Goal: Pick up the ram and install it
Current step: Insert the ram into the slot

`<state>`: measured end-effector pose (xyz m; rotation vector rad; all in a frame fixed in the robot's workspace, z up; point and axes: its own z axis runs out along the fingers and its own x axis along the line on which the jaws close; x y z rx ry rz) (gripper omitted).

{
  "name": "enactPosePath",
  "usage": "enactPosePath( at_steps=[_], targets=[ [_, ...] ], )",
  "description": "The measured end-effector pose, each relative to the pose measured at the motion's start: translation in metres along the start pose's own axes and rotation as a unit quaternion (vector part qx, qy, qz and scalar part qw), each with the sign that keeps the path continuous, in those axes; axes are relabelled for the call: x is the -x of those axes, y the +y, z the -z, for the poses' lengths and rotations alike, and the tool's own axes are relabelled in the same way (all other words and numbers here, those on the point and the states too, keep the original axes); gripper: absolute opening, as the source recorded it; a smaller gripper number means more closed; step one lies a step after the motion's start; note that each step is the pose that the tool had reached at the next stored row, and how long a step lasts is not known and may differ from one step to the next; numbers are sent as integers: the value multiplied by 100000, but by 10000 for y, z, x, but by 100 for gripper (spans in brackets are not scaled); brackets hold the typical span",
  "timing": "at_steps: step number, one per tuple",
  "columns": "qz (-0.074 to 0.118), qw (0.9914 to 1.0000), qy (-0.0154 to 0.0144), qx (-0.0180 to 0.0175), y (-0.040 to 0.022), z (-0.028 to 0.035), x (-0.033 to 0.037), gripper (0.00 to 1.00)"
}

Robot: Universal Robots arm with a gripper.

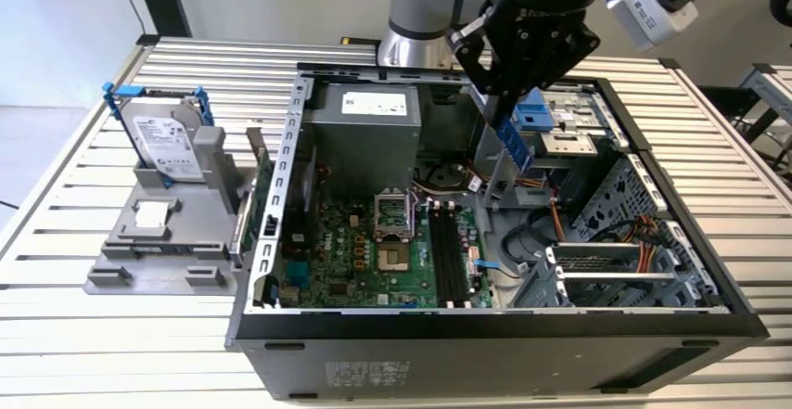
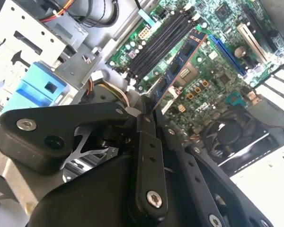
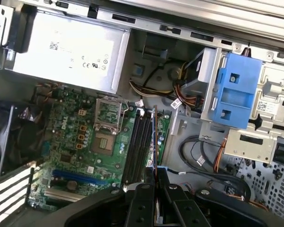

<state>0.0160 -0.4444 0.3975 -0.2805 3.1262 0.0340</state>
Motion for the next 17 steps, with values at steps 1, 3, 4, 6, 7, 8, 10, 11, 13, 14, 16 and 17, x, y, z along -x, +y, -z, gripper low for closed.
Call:
enactPosePath(
  at_steps=[1,3,4,6,7,8,10,11,13,14,16,17],
  targets=[
    [-335,99999,-8,1,0,0,0,0],
    [-714,99997,-16,-1,0,0,0,0],
    [-776,99997,-19,-5,0,0,0,0],
    [-804,99997,-17,-4,0,0,0,0],
    [-815,99997,-20,-3,0,0,0,0],
    [-822,99997,-20,-6,0,0,0,0],
    [-831,99997,-21,-1,0,0,0,0],
    [-839,99996,-19,-3,0,0,0,0],
    [-850,99996,-20,-3,0,0,0,0],
    [-854,99996,-20,-5,0,0,0,0],
    [-875,99996,-20,-4,0,0,0,0],
    [-916,99996,-20,-3,0,0,0,0]
  ],
)
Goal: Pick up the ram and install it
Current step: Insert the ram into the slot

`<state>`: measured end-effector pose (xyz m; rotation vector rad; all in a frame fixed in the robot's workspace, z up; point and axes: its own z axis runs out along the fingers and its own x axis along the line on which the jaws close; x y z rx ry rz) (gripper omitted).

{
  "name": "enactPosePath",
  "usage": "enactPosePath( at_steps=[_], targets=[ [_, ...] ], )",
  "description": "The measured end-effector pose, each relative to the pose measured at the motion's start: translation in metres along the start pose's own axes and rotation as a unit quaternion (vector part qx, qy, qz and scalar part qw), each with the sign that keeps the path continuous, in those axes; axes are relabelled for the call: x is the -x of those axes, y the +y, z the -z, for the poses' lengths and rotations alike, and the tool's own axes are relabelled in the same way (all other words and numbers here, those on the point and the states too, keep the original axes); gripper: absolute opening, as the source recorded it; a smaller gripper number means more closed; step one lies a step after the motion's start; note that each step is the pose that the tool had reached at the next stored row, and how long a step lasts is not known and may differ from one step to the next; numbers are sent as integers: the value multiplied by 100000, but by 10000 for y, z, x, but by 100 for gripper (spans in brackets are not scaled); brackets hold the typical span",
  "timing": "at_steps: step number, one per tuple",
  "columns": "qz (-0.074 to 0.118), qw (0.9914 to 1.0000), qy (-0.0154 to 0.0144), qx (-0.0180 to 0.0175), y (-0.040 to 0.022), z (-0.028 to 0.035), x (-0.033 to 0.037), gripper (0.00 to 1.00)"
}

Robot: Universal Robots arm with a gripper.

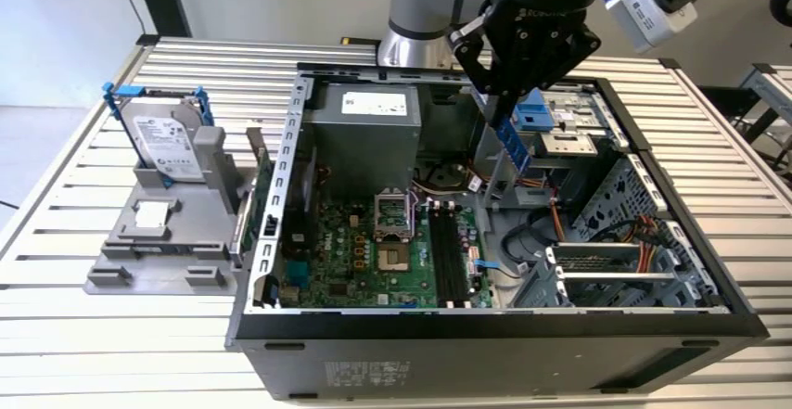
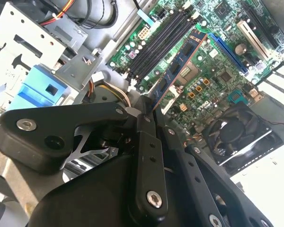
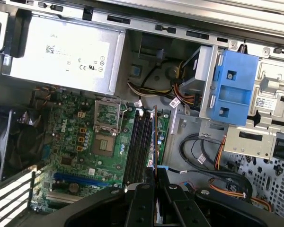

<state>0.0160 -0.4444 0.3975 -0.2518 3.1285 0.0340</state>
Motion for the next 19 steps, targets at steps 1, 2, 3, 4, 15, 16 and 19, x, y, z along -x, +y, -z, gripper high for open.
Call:
enactPosePath(
  at_steps=[1,2,3,4,15,16,19],
  targets=[
    [-106,100000,-2,-3,0,0,0,0],
    [-248,100000,-8,-3,0,0,0,0],
    [-445,99999,-10,-3,0,0,0,0],
    [-648,99998,-14,-5,0,0,0,0],
    [-1196,99993,-17,-59,0,-8,0,0],
    [-1197,99993,-19,-55,0,-10,0,0],
    [-1196,99993,-20,-51,0,-15,0,0]
  ],
)
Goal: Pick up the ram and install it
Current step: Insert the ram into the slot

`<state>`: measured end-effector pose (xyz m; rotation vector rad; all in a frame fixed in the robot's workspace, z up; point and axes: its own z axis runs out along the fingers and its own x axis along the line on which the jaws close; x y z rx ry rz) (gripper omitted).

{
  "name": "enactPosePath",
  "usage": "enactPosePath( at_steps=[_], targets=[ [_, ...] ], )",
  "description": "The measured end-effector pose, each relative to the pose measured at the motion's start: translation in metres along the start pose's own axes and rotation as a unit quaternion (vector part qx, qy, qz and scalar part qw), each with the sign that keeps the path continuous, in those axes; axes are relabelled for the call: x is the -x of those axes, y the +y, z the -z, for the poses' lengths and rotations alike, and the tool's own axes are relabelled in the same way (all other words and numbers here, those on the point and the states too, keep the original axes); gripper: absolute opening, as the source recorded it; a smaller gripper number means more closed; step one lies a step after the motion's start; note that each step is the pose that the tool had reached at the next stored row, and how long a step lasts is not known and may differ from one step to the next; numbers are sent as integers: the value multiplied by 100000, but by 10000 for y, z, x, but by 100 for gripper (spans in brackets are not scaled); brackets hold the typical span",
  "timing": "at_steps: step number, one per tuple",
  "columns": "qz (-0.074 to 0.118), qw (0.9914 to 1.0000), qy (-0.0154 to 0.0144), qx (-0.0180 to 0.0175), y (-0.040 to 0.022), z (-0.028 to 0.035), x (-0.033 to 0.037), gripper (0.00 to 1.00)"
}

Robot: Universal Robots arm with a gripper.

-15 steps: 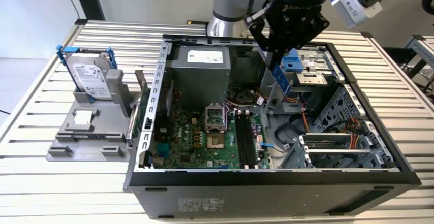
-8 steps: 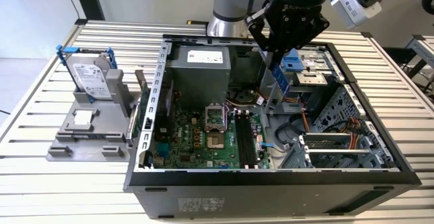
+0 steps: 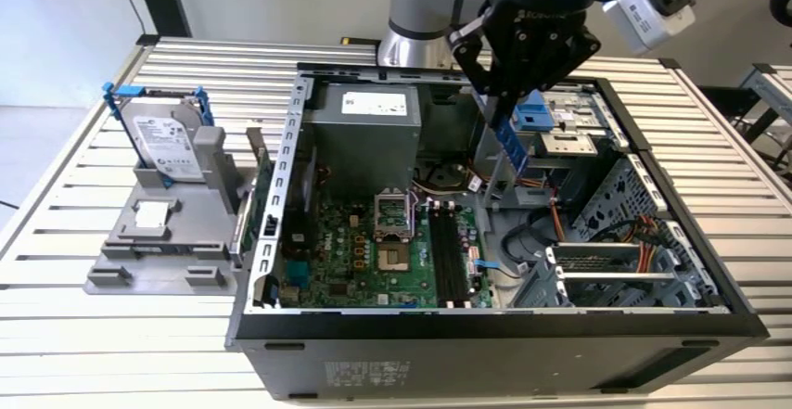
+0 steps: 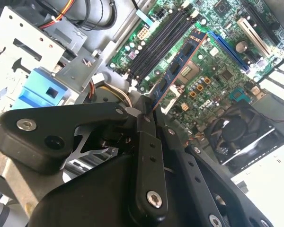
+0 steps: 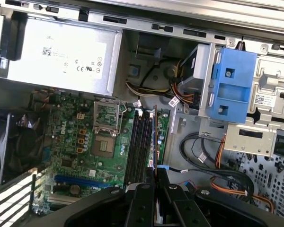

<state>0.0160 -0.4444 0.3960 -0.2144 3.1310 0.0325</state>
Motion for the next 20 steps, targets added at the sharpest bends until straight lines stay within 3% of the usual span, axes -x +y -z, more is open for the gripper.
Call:
enactPosePath(
  at_steps=[20],
  targets=[
    [-35,100000,0,2,-1,-56,0,0]
  ],
)
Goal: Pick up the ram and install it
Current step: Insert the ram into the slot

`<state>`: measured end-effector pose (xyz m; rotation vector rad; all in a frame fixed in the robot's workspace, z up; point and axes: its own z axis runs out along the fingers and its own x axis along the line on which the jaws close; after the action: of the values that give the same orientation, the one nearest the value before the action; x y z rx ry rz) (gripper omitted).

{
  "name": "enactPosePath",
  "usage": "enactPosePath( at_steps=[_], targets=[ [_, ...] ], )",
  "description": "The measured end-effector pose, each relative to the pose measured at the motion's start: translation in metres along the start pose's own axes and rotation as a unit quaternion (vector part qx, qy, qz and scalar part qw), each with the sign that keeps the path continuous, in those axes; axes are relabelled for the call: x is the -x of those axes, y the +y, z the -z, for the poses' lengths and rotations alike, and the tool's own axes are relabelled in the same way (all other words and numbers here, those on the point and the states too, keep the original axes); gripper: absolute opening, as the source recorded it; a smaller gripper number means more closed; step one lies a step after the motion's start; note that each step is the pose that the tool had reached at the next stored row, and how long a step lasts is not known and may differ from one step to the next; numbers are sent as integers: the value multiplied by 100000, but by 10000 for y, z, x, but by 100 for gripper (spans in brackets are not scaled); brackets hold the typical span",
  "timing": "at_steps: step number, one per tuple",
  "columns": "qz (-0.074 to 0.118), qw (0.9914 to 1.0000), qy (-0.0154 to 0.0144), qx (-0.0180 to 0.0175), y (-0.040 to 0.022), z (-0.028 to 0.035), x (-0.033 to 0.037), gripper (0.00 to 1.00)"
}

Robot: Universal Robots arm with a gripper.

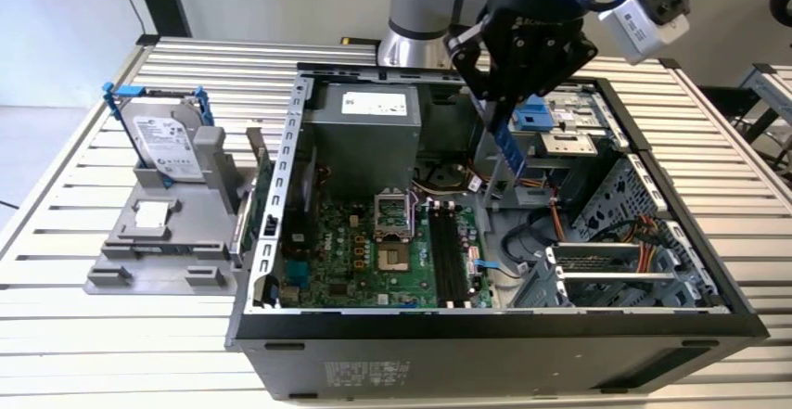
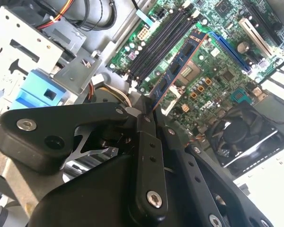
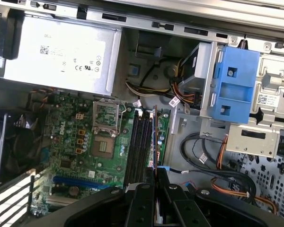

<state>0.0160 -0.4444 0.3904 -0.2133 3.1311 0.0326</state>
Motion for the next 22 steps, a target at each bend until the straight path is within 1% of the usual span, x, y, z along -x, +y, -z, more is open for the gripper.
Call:
enactPosePath(
  at_steps=[6,15,22],
  targets=[
    [-97,100000,-3,-1,-1,-35,4,0],
    [-123,100000,-4,-3,-11,-88,60,0],
    [-125,100000,-3,-1,-13,-95,72,0]
  ],
)
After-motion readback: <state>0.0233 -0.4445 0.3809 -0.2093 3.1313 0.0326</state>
